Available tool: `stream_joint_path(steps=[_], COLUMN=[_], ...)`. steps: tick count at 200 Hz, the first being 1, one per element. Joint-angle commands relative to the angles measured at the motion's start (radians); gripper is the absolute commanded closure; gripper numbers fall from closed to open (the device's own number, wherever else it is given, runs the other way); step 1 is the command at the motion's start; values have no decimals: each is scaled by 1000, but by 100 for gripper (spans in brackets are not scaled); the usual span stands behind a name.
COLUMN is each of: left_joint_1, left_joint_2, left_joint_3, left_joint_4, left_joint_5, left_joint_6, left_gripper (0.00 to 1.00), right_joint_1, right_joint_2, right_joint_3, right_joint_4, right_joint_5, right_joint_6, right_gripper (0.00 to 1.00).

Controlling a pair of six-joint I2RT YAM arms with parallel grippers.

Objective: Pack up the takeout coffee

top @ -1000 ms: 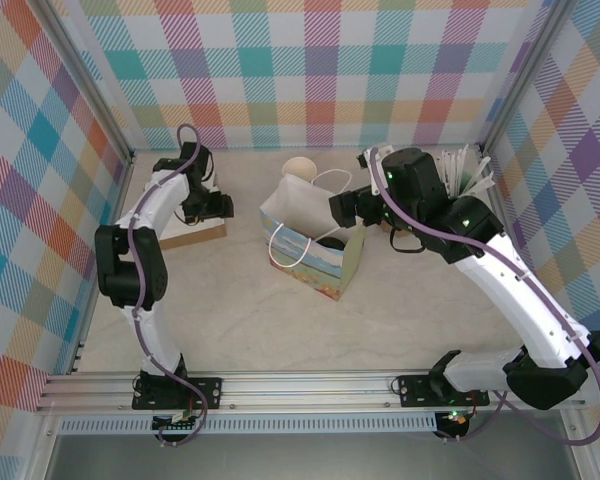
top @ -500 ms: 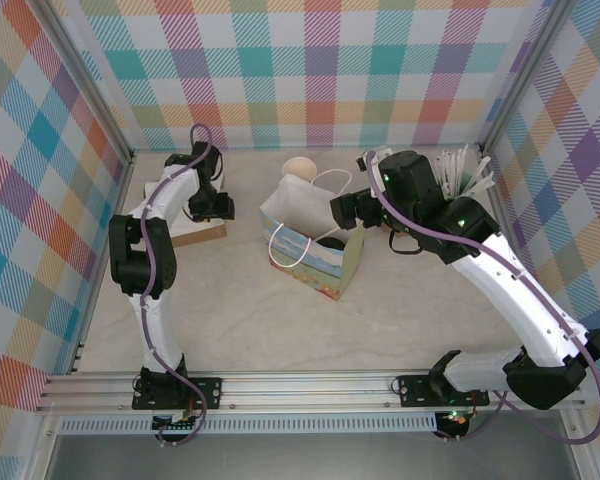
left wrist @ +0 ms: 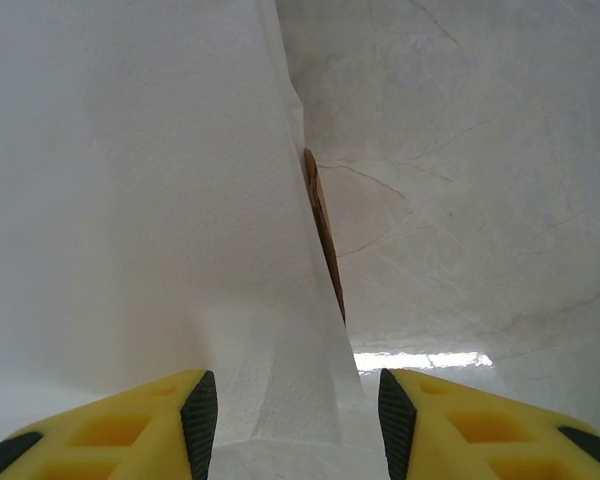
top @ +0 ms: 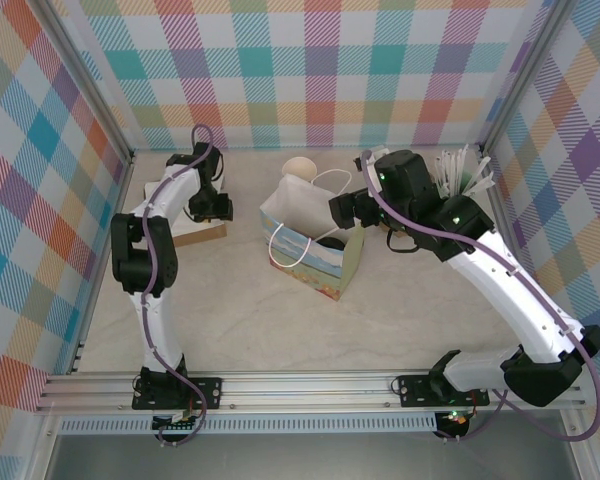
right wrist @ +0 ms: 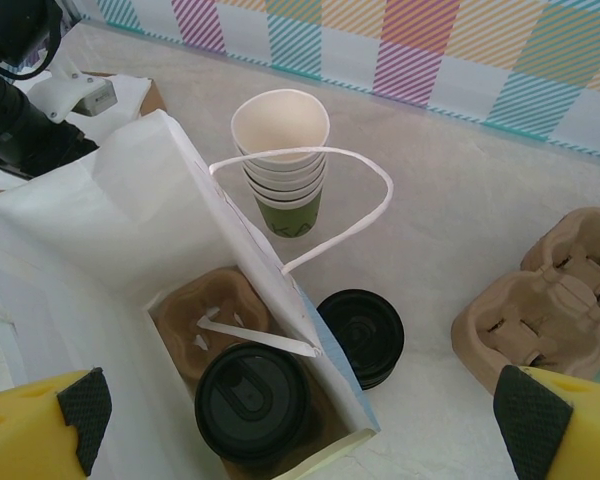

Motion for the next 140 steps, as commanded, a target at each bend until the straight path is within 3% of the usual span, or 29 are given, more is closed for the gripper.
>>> stream_joint_path(steps=[1,97,140], left_joint_1=[-5,-5,-5], left_joint_2=[19,5,-19], left_joint_3=[23,24,30], left_joint_4=[-44,-43,-43], left_joint_5=[-22,-33,-36], left_joint_6=[24,27,26], left_gripper=[53,67,65], right_joint_1=[-4,-5,-6], right_joint_2=[3,14,19], right_joint_3=[1,0,1], right_joint_4=[27,25,20], right_joint_5=[13,8,4], right_joint_6=[-1,4,5], right_gripper=[0,0,0])
